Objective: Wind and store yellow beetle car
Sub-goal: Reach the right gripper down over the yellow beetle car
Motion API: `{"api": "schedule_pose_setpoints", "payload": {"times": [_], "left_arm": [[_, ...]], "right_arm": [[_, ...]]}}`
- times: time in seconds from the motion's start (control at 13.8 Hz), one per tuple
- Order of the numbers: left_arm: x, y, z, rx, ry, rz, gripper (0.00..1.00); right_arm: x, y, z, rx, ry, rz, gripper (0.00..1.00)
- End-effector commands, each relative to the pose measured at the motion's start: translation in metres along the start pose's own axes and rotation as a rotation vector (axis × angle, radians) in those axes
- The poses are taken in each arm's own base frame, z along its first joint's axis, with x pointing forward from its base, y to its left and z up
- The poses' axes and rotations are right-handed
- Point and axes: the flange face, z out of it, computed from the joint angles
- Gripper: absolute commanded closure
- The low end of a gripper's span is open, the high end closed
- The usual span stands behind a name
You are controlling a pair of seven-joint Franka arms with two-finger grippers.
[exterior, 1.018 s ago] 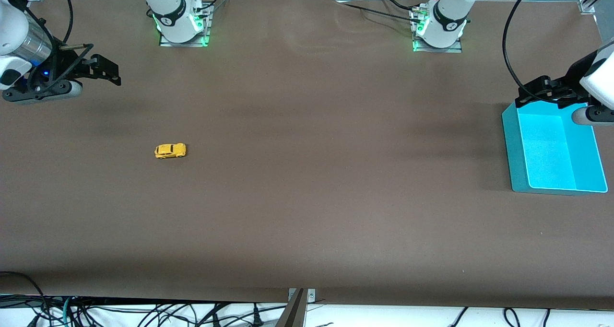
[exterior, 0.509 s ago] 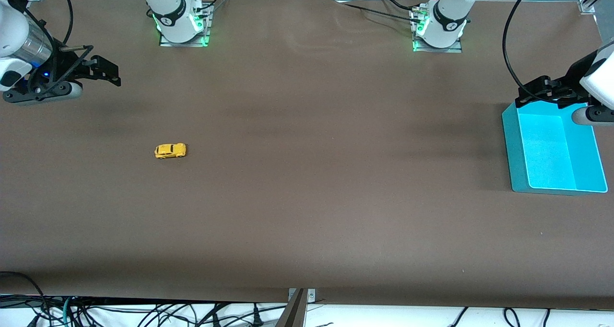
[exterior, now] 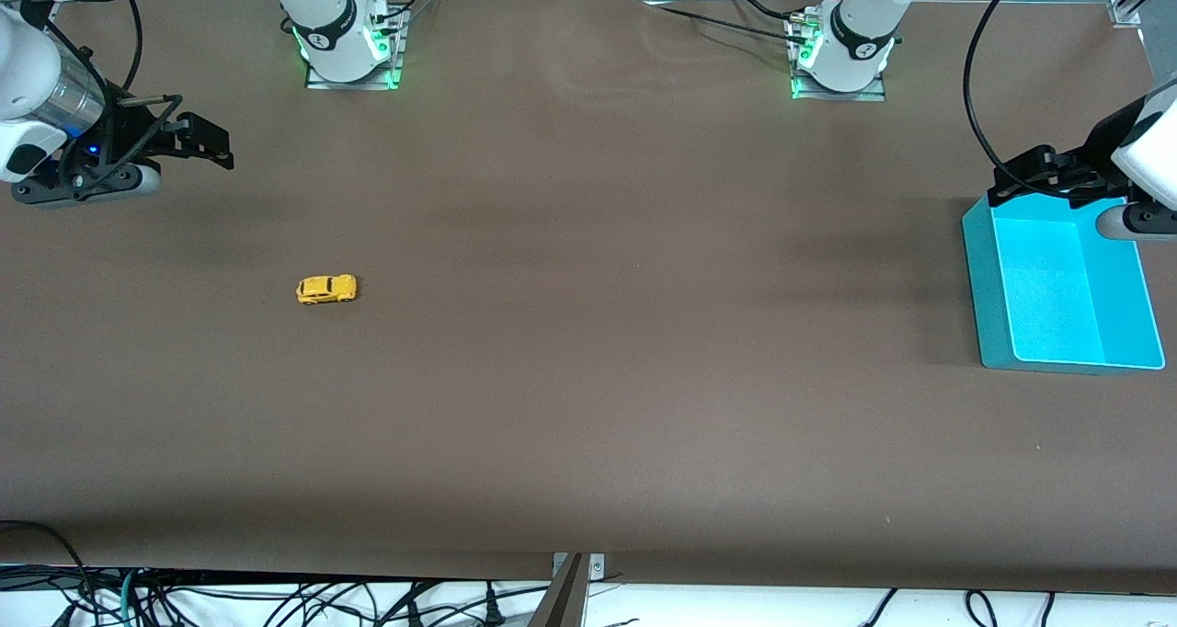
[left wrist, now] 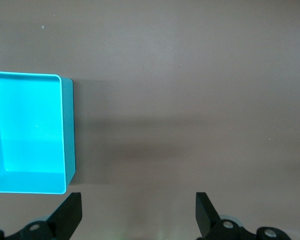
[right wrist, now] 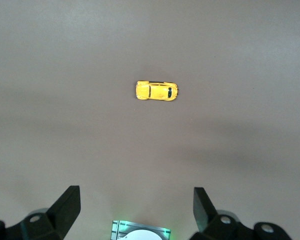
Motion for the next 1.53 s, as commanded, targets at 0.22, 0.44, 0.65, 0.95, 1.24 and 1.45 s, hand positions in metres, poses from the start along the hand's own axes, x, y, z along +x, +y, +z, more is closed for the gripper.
{"api": "schedule_pose_setpoints", "payload": {"times": [0.22,0.44,0.65,0.95,1.24,1.45], "left_arm": [[0.001,-0.001,-0.005,-0.015,0.009,-0.011,0.0],[0.001,-0.001,-0.005,-0.015,0.009,-0.008,0.0],[0.001,-0.001,-0.005,-0.015,0.009,-0.008,0.0],[0.001,-0.001,-0.005,-0.017,0.009,-0.008,0.0],[0.001,-0.002,-0.005,-0.017,0.01,-0.008,0.0],[0.001,-0.002,-0.005,-0.015,0.01,-0.008,0.0]], "right_arm": [[0.013,0.003,0.037,-0.022,-0.015,-0.103,0.0],[0.021,0.0,0.085,-0.03,0.013,-0.252,0.0],[0.028,-0.011,0.138,-0.036,-0.002,-0.501,0.0],[0.032,-0.004,0.219,-0.059,0.024,-0.85,0.0],[0.058,0.003,0.265,-0.116,0.058,-1.23,0.0],[0.072,0.012,0.294,-0.17,0.092,-1.44,0.0]]}}
